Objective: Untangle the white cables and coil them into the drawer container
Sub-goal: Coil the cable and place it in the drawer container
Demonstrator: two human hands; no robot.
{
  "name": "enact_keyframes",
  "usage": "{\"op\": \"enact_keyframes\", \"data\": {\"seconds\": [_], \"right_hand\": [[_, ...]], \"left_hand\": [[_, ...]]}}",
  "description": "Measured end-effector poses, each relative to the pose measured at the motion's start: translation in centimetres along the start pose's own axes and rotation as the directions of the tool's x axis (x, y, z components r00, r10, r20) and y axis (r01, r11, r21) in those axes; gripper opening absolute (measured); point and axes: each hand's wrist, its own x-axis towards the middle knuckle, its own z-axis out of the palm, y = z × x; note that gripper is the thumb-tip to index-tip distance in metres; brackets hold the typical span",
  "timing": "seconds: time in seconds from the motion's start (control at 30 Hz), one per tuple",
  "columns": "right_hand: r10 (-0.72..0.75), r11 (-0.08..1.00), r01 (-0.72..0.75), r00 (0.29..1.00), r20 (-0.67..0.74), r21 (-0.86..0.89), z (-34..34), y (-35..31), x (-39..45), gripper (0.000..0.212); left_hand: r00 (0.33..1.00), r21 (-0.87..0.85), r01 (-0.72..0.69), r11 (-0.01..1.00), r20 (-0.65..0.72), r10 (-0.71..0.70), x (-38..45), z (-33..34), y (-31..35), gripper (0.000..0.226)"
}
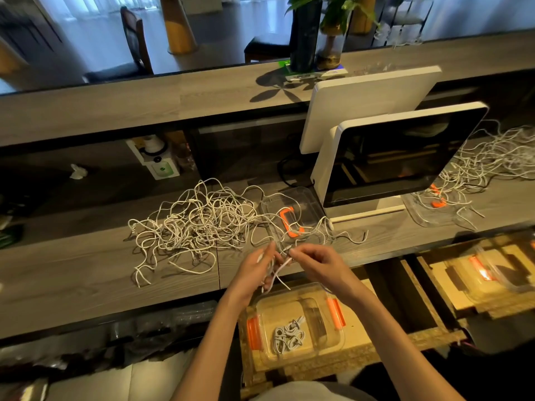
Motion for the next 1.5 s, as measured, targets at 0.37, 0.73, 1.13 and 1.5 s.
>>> {"op": "enact_keyframes", "data": {"seconds": [0.37, 0.73, 1.13, 1.5], "right_hand": [[-0.069, 0.978, 0.027, 0.977, -0.200, -0.206, -0.3, 0.2, 2.0, 0.026], [-0.094, 0.933, 0.059, 0.992, -0.081, -0.355, -0.1, 0.1, 2.6, 0.048], [0.083, 0.932, -0.095, 0.995, -0.048, -0.350, 0.7, 2.9, 0.9, 0.013], [0.104, 0.911, -0.088, 0.994, 0.018, -0.402, 1.6, 3.8, 0.3, 0.013]], "left_hand": [[0.890, -0.177, 0.043, 0.983, 0.454, 0.043, -1.9, 0.7, 1.0, 0.058], [0.944, -0.194, -0.031, 0.981, 0.316, 0.092, -1.8, 1.2, 1.1, 0.065], [0.975, -0.420, -0.039, 0.906, -0.216, -0.059, 0.1, 1.8, -2.0, 0.019], [0.976, -0.743, 0.109, 0.661, -0.046, -0.213, 0.8, 1.5, -2.1, 0.037]]}}
